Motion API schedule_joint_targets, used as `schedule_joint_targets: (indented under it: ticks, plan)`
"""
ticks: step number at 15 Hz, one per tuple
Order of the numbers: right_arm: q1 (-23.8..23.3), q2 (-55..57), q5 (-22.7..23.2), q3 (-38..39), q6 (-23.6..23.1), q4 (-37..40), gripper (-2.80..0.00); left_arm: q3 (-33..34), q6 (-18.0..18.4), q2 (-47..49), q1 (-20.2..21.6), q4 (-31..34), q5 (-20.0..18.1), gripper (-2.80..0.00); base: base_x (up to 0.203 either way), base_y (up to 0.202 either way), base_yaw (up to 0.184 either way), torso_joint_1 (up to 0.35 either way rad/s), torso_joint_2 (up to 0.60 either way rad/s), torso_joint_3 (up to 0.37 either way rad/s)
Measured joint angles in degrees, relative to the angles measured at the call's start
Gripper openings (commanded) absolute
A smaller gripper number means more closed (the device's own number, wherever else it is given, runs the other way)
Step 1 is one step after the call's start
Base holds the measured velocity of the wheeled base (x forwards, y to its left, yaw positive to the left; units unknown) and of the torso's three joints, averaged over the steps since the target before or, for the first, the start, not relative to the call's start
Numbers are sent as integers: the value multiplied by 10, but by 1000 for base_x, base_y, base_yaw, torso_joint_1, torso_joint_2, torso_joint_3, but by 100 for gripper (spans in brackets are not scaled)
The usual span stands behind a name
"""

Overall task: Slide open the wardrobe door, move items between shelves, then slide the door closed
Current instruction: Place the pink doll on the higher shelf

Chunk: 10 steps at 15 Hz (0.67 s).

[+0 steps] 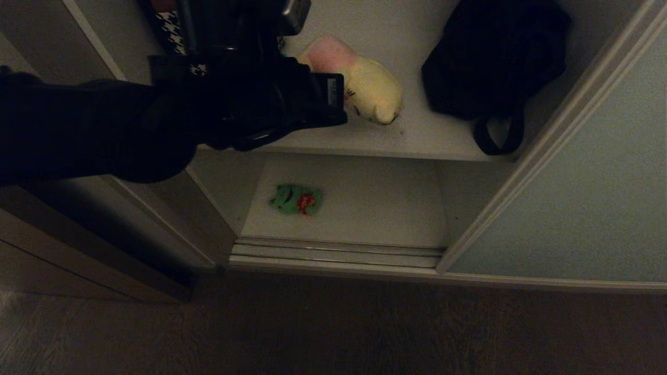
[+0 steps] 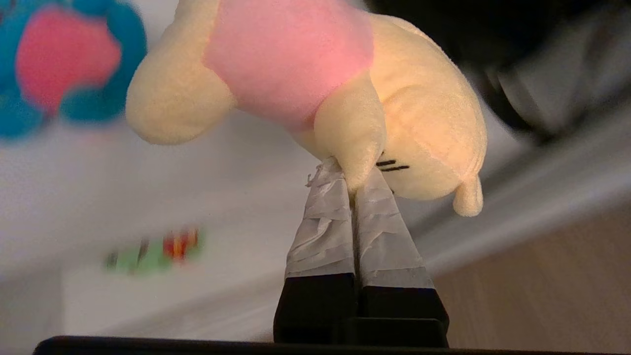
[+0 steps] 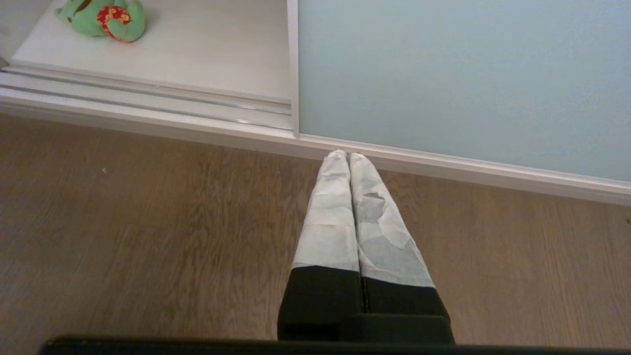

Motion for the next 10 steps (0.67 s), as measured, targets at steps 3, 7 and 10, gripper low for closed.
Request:
schedule_joint_targets:
  ticks: [3, 7, 10]
  plan:
    - [0, 0, 0, 0, 0, 0, -280, -115, 3, 107, 2, -16, 24, -280, 0, 0, 0, 0, 0, 0]
    - [0, 0, 0, 0, 0, 0, -280, -151, 10, 192, 21, -57, 36, -280, 0, 0, 0, 0, 0, 0]
    - [0, 0, 0, 0, 0, 0, -280, -153, 8, 220, 33, -79, 40, -280, 0, 0, 0, 0, 0, 0]
